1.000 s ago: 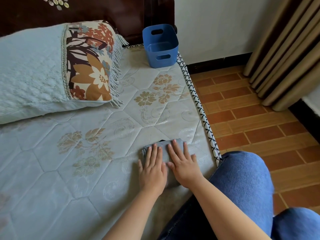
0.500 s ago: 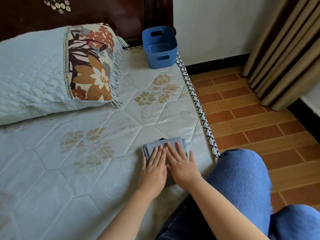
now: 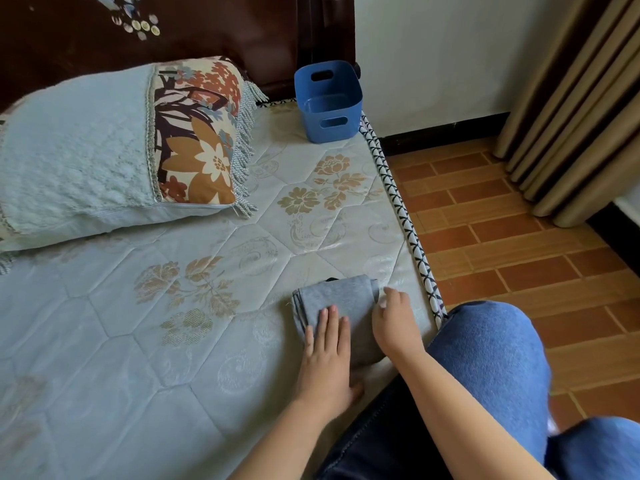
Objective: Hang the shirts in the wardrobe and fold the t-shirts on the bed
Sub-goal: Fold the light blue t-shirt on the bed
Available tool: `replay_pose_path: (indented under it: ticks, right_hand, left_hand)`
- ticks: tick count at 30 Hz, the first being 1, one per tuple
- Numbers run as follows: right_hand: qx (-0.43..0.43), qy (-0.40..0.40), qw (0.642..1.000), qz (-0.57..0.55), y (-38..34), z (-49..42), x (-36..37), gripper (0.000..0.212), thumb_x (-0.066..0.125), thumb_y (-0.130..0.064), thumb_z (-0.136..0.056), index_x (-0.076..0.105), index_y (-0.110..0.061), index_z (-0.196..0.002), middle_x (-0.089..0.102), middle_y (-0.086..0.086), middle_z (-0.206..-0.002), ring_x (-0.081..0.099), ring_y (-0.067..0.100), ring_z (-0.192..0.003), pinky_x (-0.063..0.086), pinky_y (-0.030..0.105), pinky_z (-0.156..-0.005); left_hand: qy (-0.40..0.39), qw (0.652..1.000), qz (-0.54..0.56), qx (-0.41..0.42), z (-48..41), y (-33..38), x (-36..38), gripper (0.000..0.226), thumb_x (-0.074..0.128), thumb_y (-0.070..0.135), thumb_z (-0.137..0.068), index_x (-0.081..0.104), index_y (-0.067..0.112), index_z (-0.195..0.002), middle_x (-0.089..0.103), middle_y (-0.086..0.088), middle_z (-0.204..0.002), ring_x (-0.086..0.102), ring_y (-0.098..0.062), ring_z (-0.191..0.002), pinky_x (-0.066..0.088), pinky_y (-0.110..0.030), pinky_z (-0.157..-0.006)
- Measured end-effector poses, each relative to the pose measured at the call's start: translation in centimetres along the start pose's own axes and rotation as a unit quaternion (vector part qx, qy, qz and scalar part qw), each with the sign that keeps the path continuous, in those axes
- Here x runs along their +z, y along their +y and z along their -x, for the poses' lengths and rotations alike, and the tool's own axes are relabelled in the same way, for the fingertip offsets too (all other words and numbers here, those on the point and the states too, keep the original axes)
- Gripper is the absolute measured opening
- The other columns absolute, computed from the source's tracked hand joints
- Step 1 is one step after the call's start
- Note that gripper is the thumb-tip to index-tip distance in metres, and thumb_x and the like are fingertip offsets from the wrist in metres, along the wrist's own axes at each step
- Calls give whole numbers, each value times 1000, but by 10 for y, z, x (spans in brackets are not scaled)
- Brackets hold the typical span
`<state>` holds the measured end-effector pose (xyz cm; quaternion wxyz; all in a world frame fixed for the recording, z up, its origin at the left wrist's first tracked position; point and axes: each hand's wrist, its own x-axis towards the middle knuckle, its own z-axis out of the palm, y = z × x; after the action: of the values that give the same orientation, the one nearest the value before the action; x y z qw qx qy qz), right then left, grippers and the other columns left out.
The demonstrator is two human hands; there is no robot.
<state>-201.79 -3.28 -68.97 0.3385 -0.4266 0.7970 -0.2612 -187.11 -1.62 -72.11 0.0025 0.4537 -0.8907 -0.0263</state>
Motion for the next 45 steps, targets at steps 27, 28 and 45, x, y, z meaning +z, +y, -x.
replay_pose_path:
  ticks: [27,28,45]
  right_hand:
    - [122,-135,893,-412,-1,0,-15,30,67,-30,-84,60,-8,-103,65,9,-99,61,20,-87,48,28,-70]
    - [123,-112,900,-403,0,-2,-14,29,67,-27,-85,60,-7,-105,65,8,-98,60,20,-87,47,28,-71]
    - [-340,-38,893,294,-5,16,33,50,38,-33,-82,62,-19,-124,59,2,-131,58,27,-117,51,52,-84]
  left_hand:
    - [-14,446,793,-415,-25,-23,-62,15,48,17,-90,59,8,-90,64,-11,-89,58,-22,-82,45,-32,-71]
    - [-11,455,784,-422,-25,-26,-55,16,48,19,-92,60,9,-94,65,-10,-92,58,-22,-85,46,-32,-73]
    - [-91,815,375,-432,-38,-27,-27,45,55,50,-87,51,9,-105,64,-13,-109,61,-31,-99,42,-29,-72]
